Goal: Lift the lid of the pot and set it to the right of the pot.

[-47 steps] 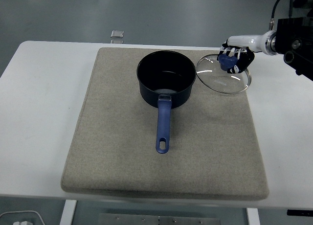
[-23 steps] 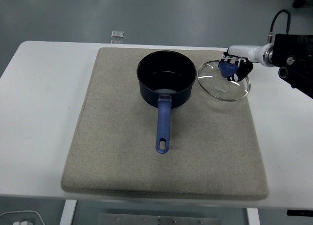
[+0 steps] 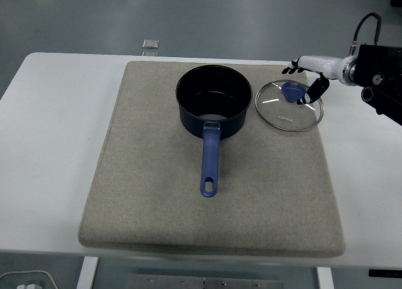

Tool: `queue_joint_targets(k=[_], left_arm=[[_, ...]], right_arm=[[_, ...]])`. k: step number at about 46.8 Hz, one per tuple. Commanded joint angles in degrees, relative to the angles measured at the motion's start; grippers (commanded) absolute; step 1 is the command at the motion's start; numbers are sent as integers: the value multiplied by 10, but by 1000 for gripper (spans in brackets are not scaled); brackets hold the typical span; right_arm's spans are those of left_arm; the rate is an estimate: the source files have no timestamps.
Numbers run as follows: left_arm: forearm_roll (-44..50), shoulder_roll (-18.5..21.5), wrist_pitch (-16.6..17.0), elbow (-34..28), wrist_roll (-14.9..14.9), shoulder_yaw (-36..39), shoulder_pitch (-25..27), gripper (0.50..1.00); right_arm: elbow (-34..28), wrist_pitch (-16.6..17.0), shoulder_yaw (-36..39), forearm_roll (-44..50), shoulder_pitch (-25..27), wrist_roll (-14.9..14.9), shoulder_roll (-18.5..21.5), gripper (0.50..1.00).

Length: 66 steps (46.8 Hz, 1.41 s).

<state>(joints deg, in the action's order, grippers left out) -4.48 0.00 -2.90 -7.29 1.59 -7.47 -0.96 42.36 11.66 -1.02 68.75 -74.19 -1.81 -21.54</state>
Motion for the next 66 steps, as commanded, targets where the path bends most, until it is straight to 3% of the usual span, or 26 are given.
queue_joint_targets(k=[1, 19, 48, 66], left_arm=[[0, 0, 0, 0, 0, 0, 0, 1000], [0, 0, 0, 0, 0, 0, 0, 1000], [0, 0, 0, 0, 0, 0, 0, 1000], [0, 0, 0, 0, 0, 0, 0, 1000]], right_arm=[[1, 0, 2, -9, -2, -2, -3, 915], [6, -1, 6, -226, -15, -36, -10, 915], [6, 15, 53, -677, 8, -34, 0, 917], [-7, 22, 108, -822, 55, -29, 8, 915]])
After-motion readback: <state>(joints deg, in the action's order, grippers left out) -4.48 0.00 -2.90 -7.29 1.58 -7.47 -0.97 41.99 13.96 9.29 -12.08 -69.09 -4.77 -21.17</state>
